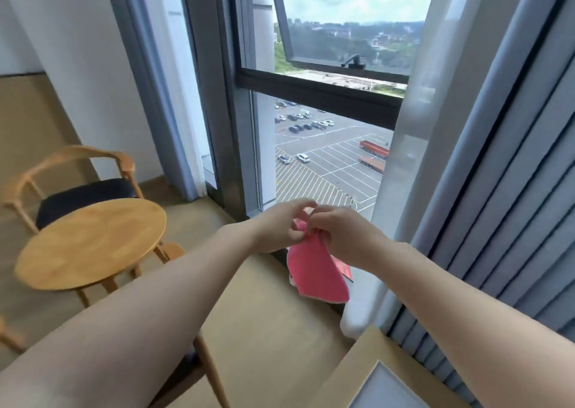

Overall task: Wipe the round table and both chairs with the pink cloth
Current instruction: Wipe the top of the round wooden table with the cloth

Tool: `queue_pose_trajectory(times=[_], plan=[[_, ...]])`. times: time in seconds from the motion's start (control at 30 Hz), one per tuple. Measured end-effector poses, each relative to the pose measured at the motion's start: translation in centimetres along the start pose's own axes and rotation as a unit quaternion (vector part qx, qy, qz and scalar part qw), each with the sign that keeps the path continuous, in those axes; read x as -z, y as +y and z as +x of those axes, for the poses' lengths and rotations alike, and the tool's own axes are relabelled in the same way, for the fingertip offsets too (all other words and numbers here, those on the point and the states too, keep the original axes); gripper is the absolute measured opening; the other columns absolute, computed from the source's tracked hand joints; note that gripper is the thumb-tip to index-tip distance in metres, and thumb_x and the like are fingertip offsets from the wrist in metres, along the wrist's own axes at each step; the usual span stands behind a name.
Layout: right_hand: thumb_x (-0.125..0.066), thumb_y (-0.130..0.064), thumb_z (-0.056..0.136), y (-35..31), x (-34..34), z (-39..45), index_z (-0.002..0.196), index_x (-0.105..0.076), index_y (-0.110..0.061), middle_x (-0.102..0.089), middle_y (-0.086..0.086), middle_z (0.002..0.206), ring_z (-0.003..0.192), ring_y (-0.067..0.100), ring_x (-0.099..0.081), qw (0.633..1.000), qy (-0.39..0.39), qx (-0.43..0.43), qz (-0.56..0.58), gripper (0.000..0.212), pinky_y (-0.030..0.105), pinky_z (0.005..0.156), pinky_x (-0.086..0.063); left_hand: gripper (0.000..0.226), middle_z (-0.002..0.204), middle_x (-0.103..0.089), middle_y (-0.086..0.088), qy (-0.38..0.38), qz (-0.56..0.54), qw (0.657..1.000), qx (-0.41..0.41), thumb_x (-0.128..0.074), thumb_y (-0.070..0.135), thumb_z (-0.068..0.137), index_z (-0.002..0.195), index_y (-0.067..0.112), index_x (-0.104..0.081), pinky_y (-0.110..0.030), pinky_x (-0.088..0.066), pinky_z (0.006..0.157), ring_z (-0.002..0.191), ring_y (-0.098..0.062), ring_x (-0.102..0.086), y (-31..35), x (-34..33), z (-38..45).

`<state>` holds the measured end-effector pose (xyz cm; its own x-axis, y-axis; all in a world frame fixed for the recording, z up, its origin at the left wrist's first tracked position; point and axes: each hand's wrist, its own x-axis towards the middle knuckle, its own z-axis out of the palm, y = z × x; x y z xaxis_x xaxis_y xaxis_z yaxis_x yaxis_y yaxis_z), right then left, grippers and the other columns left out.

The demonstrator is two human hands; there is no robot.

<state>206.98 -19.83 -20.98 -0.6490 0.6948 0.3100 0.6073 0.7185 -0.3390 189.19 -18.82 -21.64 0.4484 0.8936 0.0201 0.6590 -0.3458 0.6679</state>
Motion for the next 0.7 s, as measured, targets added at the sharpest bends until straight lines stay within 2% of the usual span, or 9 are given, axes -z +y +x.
queue_pose_trajectory(times=[0.07, 0.2, 0.27, 0.33, 0.43, 0.57, 0.7], plan=[[-0.049, 0.003, 0.081, -2.2, -0.3, 0.4, 0.082, -0.07, -0.008, -0.063, 0.007, 0.087, 0.075, 0.029, -0.059, 0.999, -0.018, 0.048, -0.005, 0.023, 0.041, 0.066, -0.051, 0.037, 0.103, -0.067, 0.003, 0.021, 0.016, 0.999, 0.027, -0.062, 0.013, 0.086, 0.119, 0.028, -0.056, -0.024, -0.052, 0.075, 0.085, -0.01, -0.064, 0.2, 0.8, -3.3], [-0.048, 0.0, 0.088, -6.5, -2.1, 1.7, 0.106, -0.067, -0.014, -0.061, 0.008, 0.096, 0.085, 0.028, -0.059, 0.995, -0.038, 0.092, -0.005, 0.03, 0.038, 0.072, -0.049, 0.021, 0.086, -0.061, 0.012, 0.084, 0.069, 0.989, 0.098, -0.062, 0.015, 0.087, 0.093, 0.035, -0.06, -0.018, -0.046, 0.066, 0.078, -0.002, -0.059, -0.3, 1.9, -10.7], [-0.046, -0.002, 0.088, -9.1, -3.3, 2.8, 0.113, -0.062, -0.016, -0.061, 0.009, 0.095, 0.086, 0.029, -0.059, 0.995, -0.057, 0.077, -0.02, 0.033, 0.036, 0.072, -0.048, 0.017, 0.086, -0.058, 0.015, 0.09, 0.106, 0.981, 0.137, -0.065, 0.019, 0.086, 0.095, 0.033, -0.061, -0.018, -0.044, 0.067, 0.08, -0.002, -0.057, -0.5, 2.9, -14.8], [-0.044, -0.006, 0.089, -12.3, -4.6, 3.8, 0.106, -0.062, -0.018, -0.061, 0.005, 0.089, 0.081, 0.027, -0.058, 0.991, -0.093, 0.085, -0.049, 0.028, 0.034, 0.066, -0.048, 0.021, 0.09, -0.059, 0.013, 0.102, 0.137, 0.97, 0.173, -0.069, 0.022, 0.083, 0.103, 0.026, -0.062, -0.02, -0.046, 0.068, 0.083, -0.005, -0.056, -0.8, 4.1, -19.1], [-0.04, -0.013, 0.093, -18.3, -6.5, 5.3, 0.099, -0.062, -0.022, -0.061, 0.001, 0.085, 0.077, 0.022, -0.056, 0.98, -0.117, 0.147, -0.059, 0.024, 0.031, 0.06, -0.043, 0.013, 0.087, -0.059, 0.009, 0.136, 0.174, 0.948, 0.229, -0.064, 0.018, 0.083, 0.091, 0.027, -0.06, -0.023, -0.044, 0.065, 0.081, -0.01, -0.055, -1.1, 6.0, -25.4], [-0.038, -0.011, 0.093, -27.2, -9.2, 6.9, 0.103, -0.059, -0.019, -0.062, 0.003, 0.091, 0.084, 0.024, -0.057, 0.968, -0.122, 0.217, -0.037, 0.025, 0.042, 0.074, -0.051, 0.02, 0.075, -0.056, 0.011, 0.184, 0.21, 0.916, 0.29, -0.057, 0.018, 0.084, 0.07, 0.031, -0.05, -0.027, -0.037, 0.057, 0.071, -0.009, -0.052, -2.0, 8.8, -34.5], [-0.039, -0.012, 0.095, -35.7, -12.7, 8.1, 0.113, -0.059, -0.019, -0.062, 0.004, 0.1, 0.088, 0.024, -0.057, 0.949, -0.142, 0.28, -0.042, 0.028, 0.044, 0.078, -0.051, 0.006, 0.075, -0.057, 0.006, 0.21, 0.239, 0.89, 0.328, -0.056, 0.021, 0.08, 0.075, 0.025, -0.053, -0.031, -0.041, 0.059, 0.072, -0.014, -0.053, -4.2, 10.7, -44.1]])
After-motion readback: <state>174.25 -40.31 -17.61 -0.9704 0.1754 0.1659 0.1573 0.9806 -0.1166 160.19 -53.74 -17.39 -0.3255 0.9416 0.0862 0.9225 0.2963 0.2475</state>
